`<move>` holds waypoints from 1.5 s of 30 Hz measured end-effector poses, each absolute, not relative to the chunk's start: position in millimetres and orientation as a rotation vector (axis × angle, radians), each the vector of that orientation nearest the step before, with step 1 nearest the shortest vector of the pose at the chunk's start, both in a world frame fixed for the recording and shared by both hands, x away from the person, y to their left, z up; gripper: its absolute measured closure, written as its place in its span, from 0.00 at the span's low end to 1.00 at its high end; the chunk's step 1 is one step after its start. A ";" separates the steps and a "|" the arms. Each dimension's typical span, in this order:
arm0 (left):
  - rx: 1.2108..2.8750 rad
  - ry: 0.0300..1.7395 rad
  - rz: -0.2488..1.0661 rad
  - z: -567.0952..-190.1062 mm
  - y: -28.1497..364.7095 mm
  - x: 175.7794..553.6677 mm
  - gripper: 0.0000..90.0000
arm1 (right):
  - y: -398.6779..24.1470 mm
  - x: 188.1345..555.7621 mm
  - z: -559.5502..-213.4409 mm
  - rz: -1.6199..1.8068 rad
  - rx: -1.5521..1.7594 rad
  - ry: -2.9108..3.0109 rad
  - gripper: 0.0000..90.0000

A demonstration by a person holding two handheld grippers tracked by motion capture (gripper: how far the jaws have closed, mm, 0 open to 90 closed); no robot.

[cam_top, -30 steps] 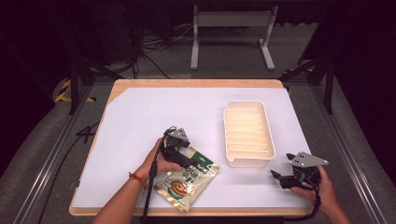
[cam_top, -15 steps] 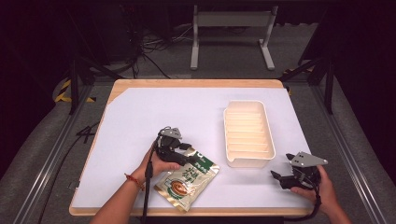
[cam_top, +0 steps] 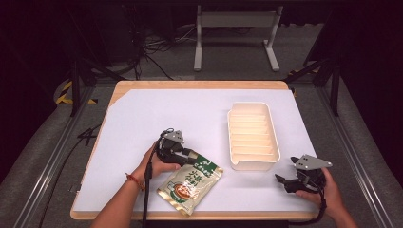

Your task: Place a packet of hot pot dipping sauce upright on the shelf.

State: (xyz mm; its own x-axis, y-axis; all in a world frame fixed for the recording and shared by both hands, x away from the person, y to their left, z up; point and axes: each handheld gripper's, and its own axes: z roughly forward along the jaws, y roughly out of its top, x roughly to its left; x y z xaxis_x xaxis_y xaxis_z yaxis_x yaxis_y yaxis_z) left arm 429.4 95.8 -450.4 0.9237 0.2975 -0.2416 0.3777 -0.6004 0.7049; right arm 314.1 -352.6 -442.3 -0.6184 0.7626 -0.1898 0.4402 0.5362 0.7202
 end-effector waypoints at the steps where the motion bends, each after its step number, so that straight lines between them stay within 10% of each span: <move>1: 2.264 0.457 -0.119 -449.7 95.9 428.9 0.62 | -352.9 314.1 -442.2 0.878 0.976 2.286 0.15; 22: 2.324 0.355 0.057 -441.6 85.9 417.4 1.00 | -353.8 314.3 -439.6 0.904 0.993 2.286 0.15; 38: 2.224 0.455 0.127 -433.5 117.6 416.9 1.00 | -354.2 314.4 -439.3 0.898 0.992 2.284 0.15; 45: 2.335 0.414 0.015 -447.5 105.9 419.4 0.77 | -353.7 315.4 -440.2 0.893 0.999 2.282 0.14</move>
State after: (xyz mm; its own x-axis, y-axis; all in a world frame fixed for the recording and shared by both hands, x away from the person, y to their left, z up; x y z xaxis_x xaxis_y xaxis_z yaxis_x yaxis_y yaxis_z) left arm 419.4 105.9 -447.5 0.9476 0.2997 -0.1107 0.2907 -0.6655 0.6875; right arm 315.4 -353.7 -440.2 -0.6120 0.7722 -0.1705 0.4517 0.5183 0.7262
